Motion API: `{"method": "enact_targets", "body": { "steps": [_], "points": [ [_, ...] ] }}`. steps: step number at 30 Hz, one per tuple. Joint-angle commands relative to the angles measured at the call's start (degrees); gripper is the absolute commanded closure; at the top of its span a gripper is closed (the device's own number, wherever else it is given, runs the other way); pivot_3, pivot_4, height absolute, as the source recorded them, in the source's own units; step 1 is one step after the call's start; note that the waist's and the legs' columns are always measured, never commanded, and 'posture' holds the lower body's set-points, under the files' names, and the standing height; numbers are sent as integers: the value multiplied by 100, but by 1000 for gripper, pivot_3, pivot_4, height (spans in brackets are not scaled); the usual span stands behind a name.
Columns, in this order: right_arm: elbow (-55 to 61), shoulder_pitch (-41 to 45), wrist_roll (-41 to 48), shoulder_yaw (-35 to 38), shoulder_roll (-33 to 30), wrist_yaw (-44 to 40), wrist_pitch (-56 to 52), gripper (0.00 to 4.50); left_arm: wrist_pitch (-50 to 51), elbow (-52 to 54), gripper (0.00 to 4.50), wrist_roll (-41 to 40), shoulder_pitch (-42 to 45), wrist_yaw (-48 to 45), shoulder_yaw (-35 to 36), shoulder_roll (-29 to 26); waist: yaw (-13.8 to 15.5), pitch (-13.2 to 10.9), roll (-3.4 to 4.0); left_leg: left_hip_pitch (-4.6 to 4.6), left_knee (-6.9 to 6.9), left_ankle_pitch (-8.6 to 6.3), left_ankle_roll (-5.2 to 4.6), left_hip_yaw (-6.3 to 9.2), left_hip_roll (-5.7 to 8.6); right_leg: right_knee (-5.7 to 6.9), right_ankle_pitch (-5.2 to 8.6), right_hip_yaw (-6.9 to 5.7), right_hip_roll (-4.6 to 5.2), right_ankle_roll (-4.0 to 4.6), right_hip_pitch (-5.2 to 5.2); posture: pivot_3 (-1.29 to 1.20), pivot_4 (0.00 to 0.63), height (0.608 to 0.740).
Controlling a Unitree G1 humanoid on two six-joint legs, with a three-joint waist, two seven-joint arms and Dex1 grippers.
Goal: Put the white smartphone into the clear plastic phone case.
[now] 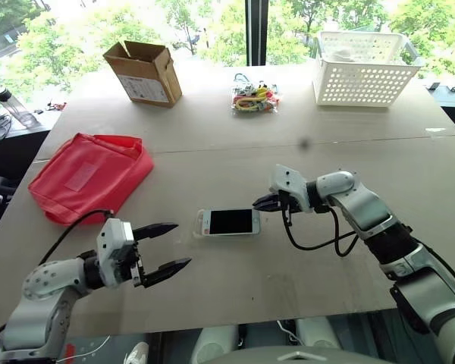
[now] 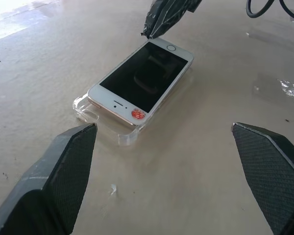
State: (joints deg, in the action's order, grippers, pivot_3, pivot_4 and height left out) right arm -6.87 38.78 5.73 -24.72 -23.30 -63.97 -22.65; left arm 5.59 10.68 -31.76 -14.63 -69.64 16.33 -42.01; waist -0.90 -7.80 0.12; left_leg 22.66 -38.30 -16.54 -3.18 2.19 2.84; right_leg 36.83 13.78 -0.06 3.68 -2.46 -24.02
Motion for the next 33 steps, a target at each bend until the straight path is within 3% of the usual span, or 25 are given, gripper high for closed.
{"method": "enact_targets", "body": {
  "steps": [1,11,25,33],
  "points": [
    [34,58,-139,76,77,251,59,4435,-64,119,0,-90,46,-6,74,21,-3,0,0,0,0,0,0,0,0,0,0,0,0,0,0,0,150,733],
    [275,-101,79,44,-3,-251,-74,4435,-87,93,0,-51,83,-24,35,72,0,0,0,0,0,0,0,0,0,0,0,0,0,0,0,0,150,733],
    [-80,-16,-127,222,-50,74,75,4435,-283,-195,0,29,136,-103,19,110,-2,0,-1,-1,-1,0,0,0,0,1,0,0,0,0,0,0,150,733],
    [87,-218,-95,216,6,67,35,4435,-1340,-558,0,1274,488,554,-588,461,8,1,-1,-1,-3,0,0,0,2,2,0,-1,0,-1,1,0,150,733]
  ]
}}
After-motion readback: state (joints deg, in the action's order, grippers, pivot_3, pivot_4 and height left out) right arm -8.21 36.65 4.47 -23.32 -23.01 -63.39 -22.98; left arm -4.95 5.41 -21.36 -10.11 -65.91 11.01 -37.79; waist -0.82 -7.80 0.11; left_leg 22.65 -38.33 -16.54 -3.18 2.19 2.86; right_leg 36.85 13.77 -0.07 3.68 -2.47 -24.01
